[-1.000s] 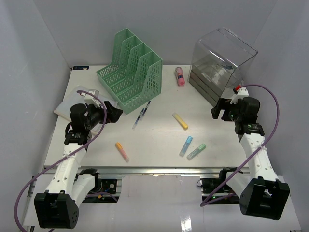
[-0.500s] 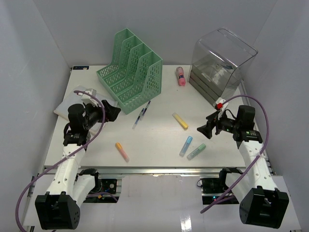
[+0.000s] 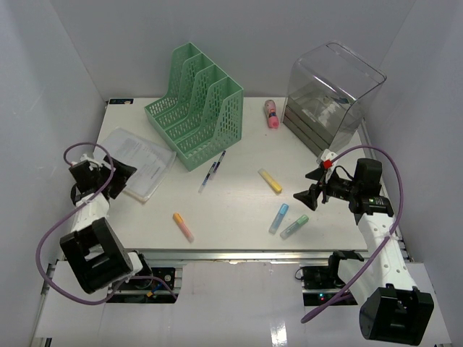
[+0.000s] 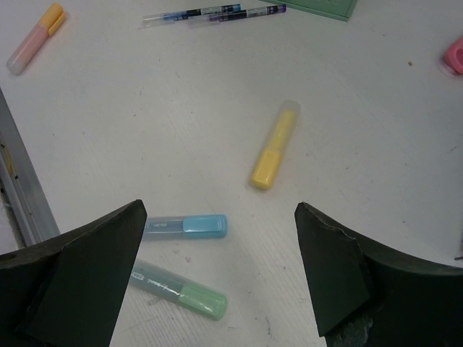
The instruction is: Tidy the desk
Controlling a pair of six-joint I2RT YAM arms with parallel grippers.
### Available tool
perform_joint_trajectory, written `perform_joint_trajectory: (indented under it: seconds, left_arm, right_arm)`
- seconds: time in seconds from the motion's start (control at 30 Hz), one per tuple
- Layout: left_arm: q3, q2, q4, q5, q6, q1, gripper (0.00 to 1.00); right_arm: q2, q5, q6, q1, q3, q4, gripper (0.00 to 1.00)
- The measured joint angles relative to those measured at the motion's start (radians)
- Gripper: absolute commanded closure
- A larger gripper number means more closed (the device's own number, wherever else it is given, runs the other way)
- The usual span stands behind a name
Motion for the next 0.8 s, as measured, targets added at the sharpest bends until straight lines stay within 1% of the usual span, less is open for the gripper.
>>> perform_joint_trajectory:
  seconds: [0.07,0.17,0.3,0.43,0.53,0.63,0.73,0.77,0.8]
  left_arm:
    - [-0.002,0.051,0.000,0.003,-0.036,0.063,0.09]
    - [-0.005,0.100,0.001,-0.008,-0.077,0.126,0.09]
    - [0.015,0.138,-0.010,-0.099,-0.093,0.136,0.08]
    - [0.107,0.237,-0.008,-0.194,-0.092,0.136,0.08]
    - [0.160,0.316,0.001,-0.238,-0.090,0.137,0.10]
    - [0.195,0.384,0.010,-0.258,-0.083,0.139,0.14]
    - [0.243,0.442,0.040,-0.254,-0.068,0.140,0.23]
    - [0.252,0.457,0.053,-0.251,-0.063,0.140,0.28]
    - [0.257,0.467,0.064,-0.249,-0.058,0.140,0.37]
  right_arm:
    - [-0.001,0.002,0.000,0.000,0.000,0.001,0.10]
    - [-0.008,0.002,0.000,0.001,0.000,0.000,0.10]
    - [-0.020,-0.001,0.000,0.001,-0.005,0.002,0.10]
    - [-0.016,-0.008,0.001,0.005,-0.006,0.004,0.10]
    - [-0.014,-0.014,0.002,0.008,-0.006,0.005,0.10]
    - [-0.013,-0.014,0.003,0.008,-0.006,0.005,0.10]
    - [-0.010,-0.014,0.002,0.008,-0.006,0.005,0.10]
    - [-0.008,-0.014,0.003,0.008,-0.006,0.005,0.10]
    - [-0.005,-0.014,0.003,0.008,-0.007,0.005,0.10]
